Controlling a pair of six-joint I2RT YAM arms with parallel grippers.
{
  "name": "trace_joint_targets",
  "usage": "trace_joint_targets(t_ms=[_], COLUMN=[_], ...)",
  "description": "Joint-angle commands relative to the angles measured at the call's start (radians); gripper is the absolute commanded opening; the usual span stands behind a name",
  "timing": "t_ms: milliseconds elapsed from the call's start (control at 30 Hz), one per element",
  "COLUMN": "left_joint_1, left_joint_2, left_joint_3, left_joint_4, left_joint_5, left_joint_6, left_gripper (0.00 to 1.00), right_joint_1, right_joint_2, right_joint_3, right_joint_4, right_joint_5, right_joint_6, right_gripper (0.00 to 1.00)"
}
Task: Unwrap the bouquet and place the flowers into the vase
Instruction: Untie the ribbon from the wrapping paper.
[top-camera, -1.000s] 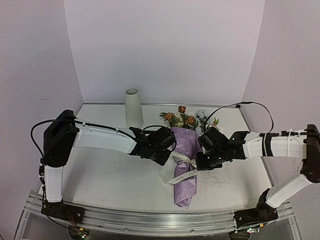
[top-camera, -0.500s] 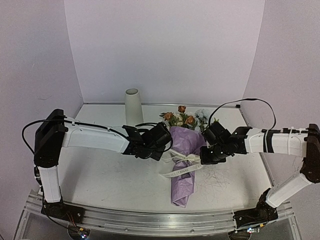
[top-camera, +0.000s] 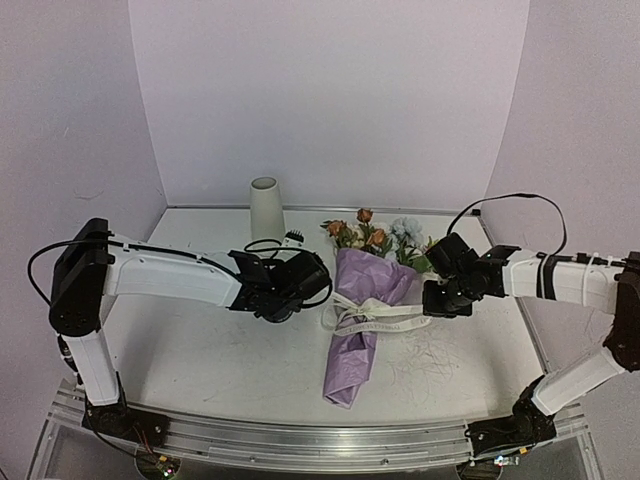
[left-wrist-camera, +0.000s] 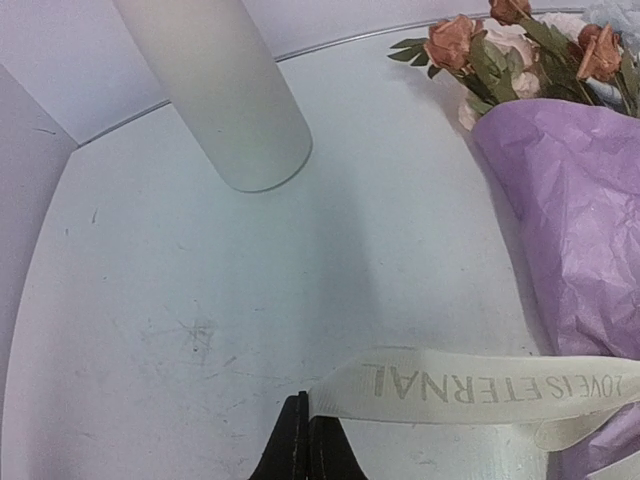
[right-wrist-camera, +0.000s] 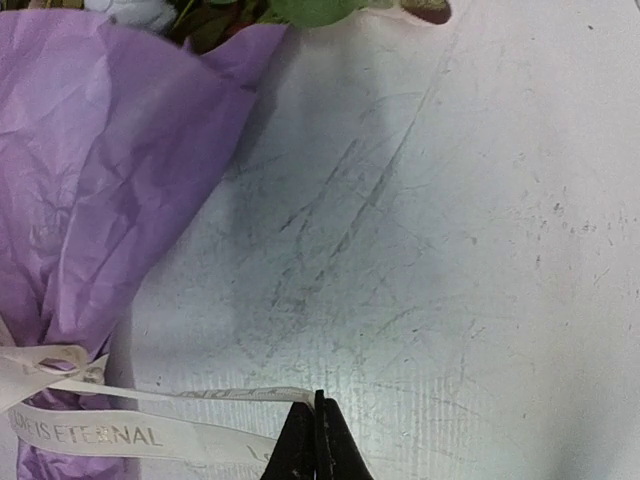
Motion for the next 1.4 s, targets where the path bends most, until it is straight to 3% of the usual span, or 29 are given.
trace_joint_targets(t_ms=[0, 400, 700, 1133, 1367], left_joint_1=[0.004, 0.004, 0.004, 0.004, 0.003], left_joint_2=[-0.083, -0.143, -0.162, -0.167, -0.19], left_joint_3=[-0.017, -0.065, -0.073, -0.074, -0.059], left_joint_4=[-0.043, -0.045, -0.043, -0.043, -0.043], left_joint_5=[-0.126, -0.13, -0.111, -0.087, -0.072], left_joint_6=[-0.046, -0.113, -0.12, -0.118, -0.12], left_gripper=[0.0, 0.0, 0.0, 0.0, 0.0], right_joint_1=[-0.055, -0.227, -0.335, -0.383, -0.385], right_joint_2=[-0.055, -0.183, -0.291, -0.505, -0.521], right_joint_3=[-0.025, -0.028, -0.081, -0.181, -0.176], right_joint_4=[-0.081, -0.119, -0.135, -0.182, -0.189], right_joint_5=[0.087, 0.184, 0.201, 0.313, 0.337], right_joint_6=[0.006, -0.007, 0.089, 0.299, 0.278], right_gripper=[0.0, 0.0, 0.0, 0.0, 0.0])
